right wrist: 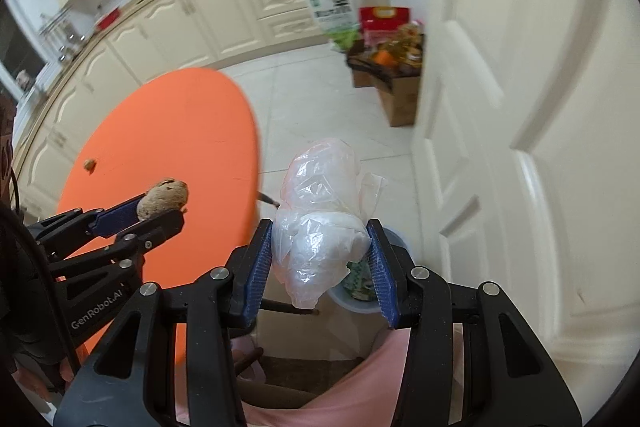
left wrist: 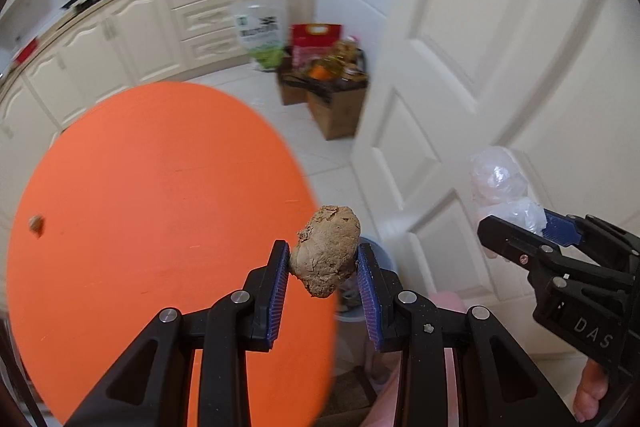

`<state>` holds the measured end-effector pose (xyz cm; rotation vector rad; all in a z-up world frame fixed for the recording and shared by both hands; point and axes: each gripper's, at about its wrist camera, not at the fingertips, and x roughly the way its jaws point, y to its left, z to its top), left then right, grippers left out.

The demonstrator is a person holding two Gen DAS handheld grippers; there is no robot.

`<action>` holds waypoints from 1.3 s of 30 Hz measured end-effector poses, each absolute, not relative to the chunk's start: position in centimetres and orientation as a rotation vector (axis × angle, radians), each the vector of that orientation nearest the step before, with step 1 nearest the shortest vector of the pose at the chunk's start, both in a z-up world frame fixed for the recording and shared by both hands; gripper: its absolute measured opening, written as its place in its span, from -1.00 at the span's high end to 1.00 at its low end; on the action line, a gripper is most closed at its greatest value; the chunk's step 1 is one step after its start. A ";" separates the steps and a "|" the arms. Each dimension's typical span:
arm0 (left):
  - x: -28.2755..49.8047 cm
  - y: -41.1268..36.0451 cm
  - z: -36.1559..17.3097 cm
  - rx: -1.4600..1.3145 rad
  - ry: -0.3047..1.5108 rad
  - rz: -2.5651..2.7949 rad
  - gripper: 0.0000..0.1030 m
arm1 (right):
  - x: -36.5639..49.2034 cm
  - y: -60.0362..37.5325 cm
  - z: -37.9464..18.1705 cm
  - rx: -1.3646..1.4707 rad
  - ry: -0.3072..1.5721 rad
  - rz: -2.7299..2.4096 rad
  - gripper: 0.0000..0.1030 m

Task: Collect trash
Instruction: 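Carry the brown lump and white bag to the blue bin and open both tools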

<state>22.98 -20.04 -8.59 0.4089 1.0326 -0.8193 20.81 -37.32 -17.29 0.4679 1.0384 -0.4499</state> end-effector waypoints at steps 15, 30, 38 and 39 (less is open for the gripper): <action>23.2 -30.4 -11.5 0.526 1.091 -0.904 0.42 | 13.4 -42.1 -17.3 0.556 0.997 -0.564 0.16; 22.0 -36.3 -14.0 0.588 1.040 -0.849 0.09 | 12.4 -44.6 -18.8 0.599 0.997 -0.592 0.15; 22.4 -34.4 -13.2 0.571 1.048 -0.820 0.09 | 14.1 -44.7 -19.5 0.609 1.009 -0.540 0.15; 22.4 -34.1 -12.9 0.566 1.042 -0.814 0.08 | 14.3 -44.7 -19.6 0.615 1.009 -0.534 0.15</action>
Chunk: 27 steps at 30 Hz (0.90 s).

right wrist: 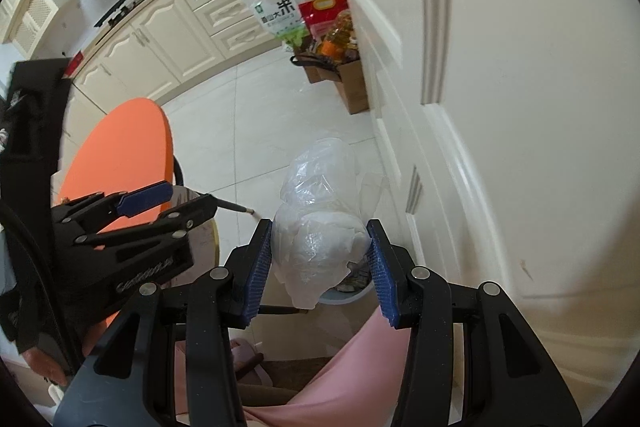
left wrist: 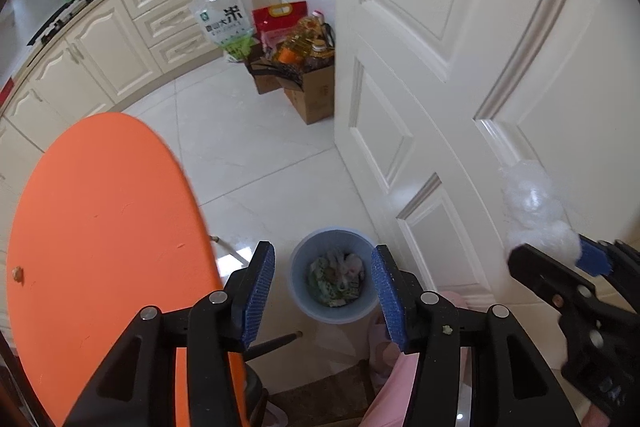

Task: Collect trash
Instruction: 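Carry the brown lump and white bag to the blue bin and open both tools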

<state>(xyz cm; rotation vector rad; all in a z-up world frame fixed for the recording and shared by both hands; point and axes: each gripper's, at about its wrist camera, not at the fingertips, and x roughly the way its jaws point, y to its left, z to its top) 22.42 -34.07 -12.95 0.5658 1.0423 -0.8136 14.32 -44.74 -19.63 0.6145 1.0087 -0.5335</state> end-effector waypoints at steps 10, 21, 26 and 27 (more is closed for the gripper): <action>23.8 -30.2 -12.0 0.482 1.033 -0.752 -0.06 | 18.3 -43.4 -20.5 0.605 1.041 -0.464 0.14; 26.9 -26.8 -12.1 0.424 1.076 -0.667 -0.07 | 22.0 -41.7 -22.6 0.618 1.109 -0.423 0.05; 27.9 -27.1 -12.3 0.425 1.096 -0.658 -0.07 | 22.3 -41.8 -22.6 0.604 1.109 -0.428 -0.09; 28.0 -27.2 -12.3 0.427 1.097 -0.659 -0.07 | 22.3 -41.7 -22.6 0.597 1.112 -0.431 -0.09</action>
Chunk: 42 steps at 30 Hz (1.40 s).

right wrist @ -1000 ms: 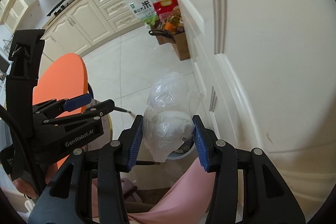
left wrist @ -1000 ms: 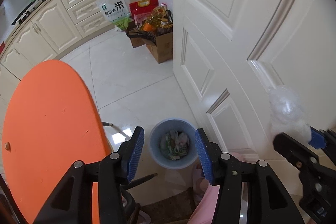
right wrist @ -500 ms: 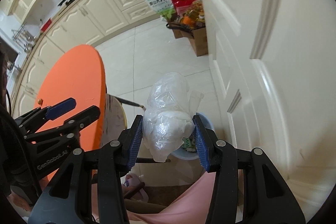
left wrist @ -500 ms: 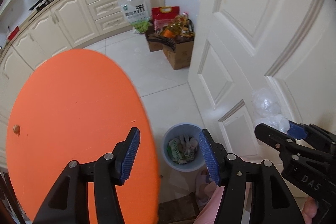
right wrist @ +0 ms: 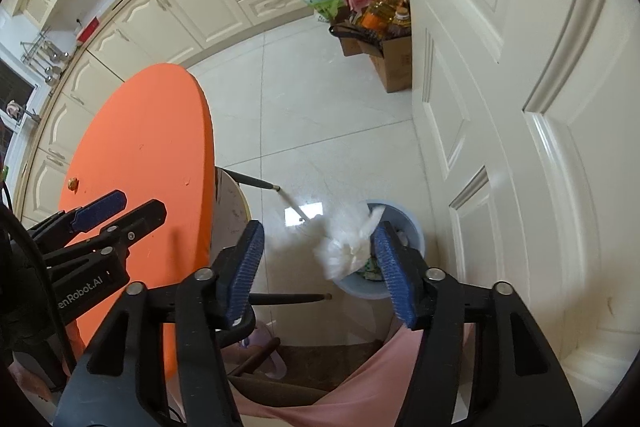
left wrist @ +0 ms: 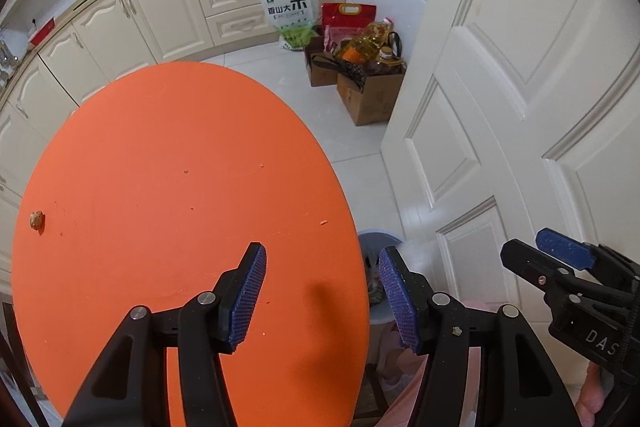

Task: Collect trash
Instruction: 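Carry the brown lump and white bag to the blue bin and open both tools, then move both tools back over the table toward the last small brown lump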

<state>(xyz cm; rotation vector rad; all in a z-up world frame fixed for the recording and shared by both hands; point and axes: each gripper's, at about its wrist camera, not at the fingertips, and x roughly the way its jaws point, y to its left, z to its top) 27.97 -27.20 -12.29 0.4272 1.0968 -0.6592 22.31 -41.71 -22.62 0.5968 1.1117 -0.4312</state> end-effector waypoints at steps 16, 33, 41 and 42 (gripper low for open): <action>28.1 -25.6 -11.4 0.422 1.103 -0.669 -0.07 | 21.5 -40.5 -21.2 0.578 1.126 -0.458 -0.17; 28.3 -12.6 -9.6 0.250 1.109 -0.512 -0.20 | 24.1 -30.3 -18.4 0.409 1.142 -0.373 -0.66; 27.9 -4.1 -8.9 0.144 1.103 -0.370 -0.21 | 27.1 -22.9 -18.3 0.328 1.151 -0.246 -0.66; 27.9 -3.1 -8.8 0.133 1.101 -0.351 -0.21 | 27.5 -22.1 -18.4 0.314 1.155 -0.231 -0.66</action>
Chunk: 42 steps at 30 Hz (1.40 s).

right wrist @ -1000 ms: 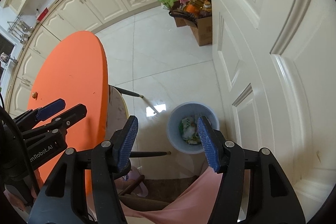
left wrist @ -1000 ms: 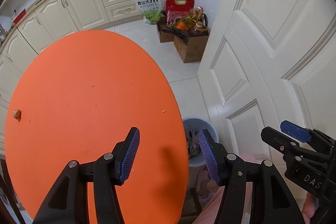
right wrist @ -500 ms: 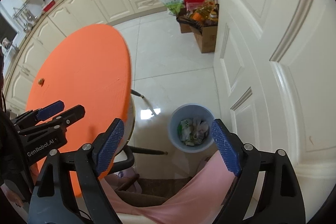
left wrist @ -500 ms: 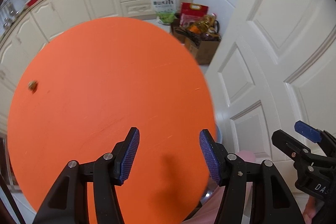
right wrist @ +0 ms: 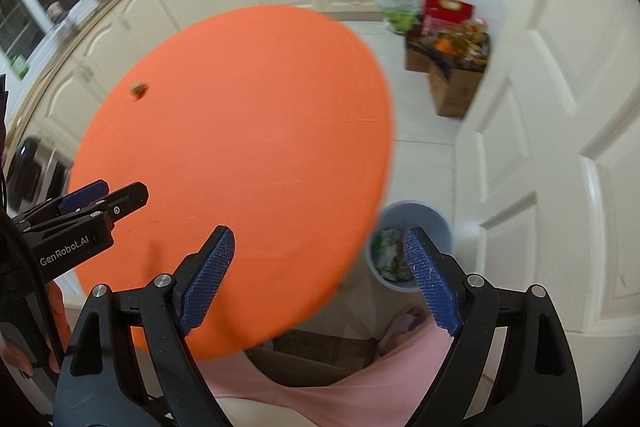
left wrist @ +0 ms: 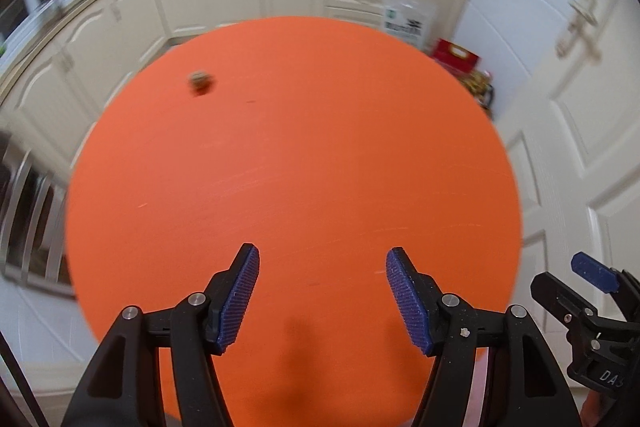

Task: Collect trash
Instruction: 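Move both tools back over the table toward the last small brown lump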

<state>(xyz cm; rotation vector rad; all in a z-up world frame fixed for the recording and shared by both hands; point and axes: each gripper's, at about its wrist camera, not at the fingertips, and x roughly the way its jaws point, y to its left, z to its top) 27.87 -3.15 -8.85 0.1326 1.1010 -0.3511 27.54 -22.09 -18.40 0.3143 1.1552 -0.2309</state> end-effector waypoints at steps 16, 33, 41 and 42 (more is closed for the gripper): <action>31.6 6.1 -8.4 -0.018 1.116 -0.123 -0.21 | 38.4 -12.4 -19.1 0.204 1.142 0.038 -0.66; 46.5 15.0 -11.4 -0.208 1.149 0.004 -0.21 | 58.6 -6.2 -26.1 0.149 1.331 0.078 -0.57; 54.0 17.1 -13.7 -0.247 1.203 0.037 -0.22 | 63.5 -3.5 -28.6 0.119 1.377 0.090 -0.39; 54.5 17.3 -14.0 -0.257 1.211 0.041 -0.22 | 63.8 -3.2 -28.8 0.115 1.390 0.091 -0.25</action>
